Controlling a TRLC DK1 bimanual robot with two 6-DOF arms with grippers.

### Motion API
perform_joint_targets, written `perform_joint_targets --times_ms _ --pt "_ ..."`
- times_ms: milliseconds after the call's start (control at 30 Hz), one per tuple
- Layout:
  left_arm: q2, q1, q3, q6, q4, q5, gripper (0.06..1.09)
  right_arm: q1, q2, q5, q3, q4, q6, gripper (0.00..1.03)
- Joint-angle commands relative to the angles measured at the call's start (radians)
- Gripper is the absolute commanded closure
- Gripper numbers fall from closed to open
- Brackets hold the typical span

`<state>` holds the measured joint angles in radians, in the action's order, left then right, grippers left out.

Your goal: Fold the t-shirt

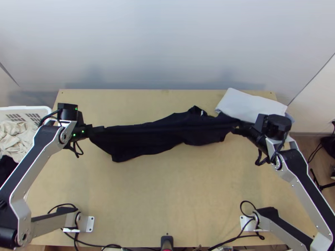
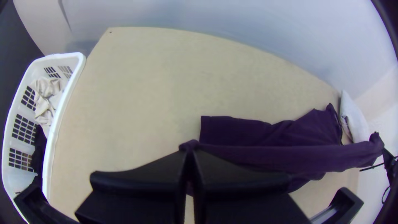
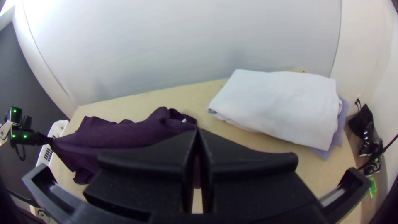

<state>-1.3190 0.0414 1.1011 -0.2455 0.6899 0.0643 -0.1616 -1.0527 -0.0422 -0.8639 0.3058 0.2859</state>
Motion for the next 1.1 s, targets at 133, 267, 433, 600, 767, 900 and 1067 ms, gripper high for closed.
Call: perform_joint_targets --times_ms 133,267,433,600,767,900,1067 --pt "0.092 -0.003 0.006 0.054 -0.118 0.011 1.05 -0.015 0.008 0.028 -0.109 -0.016 -0.076 1.0" --pt "0.096 -0.012 0.016 0.054 -0.199 0.011 1.05 -0.044 -0.024 0.054 -0.182 -0.02 -0.091 1.0" --pt "0.092 -0.044 0.086 0.046 -0.329 0.043 1.05 -0.098 -0.109 0.071 -0.287 -0.06 -0.106 1.0" --pt "0.095 -0.061 0.174 0.051 -0.444 0.132 1.05 -0.127 -0.199 0.107 -0.46 -0.117 -0.145 1.0" --pt "0.11 -0.064 0.261 0.091 -0.533 0.215 1.05 -0.127 -0.27 0.139 -0.69 -0.123 -0.145 1.0" --pt "0.156 -0.064 0.299 0.133 -0.56 0.236 1.05 -0.13 -0.262 0.162 -0.813 -0.122 -0.142 1.0" --pt "0.244 -0.066 0.281 0.155 -0.56 0.241 1.05 -0.141 -0.155 0.173 -0.808 -0.088 -0.136 1.0"
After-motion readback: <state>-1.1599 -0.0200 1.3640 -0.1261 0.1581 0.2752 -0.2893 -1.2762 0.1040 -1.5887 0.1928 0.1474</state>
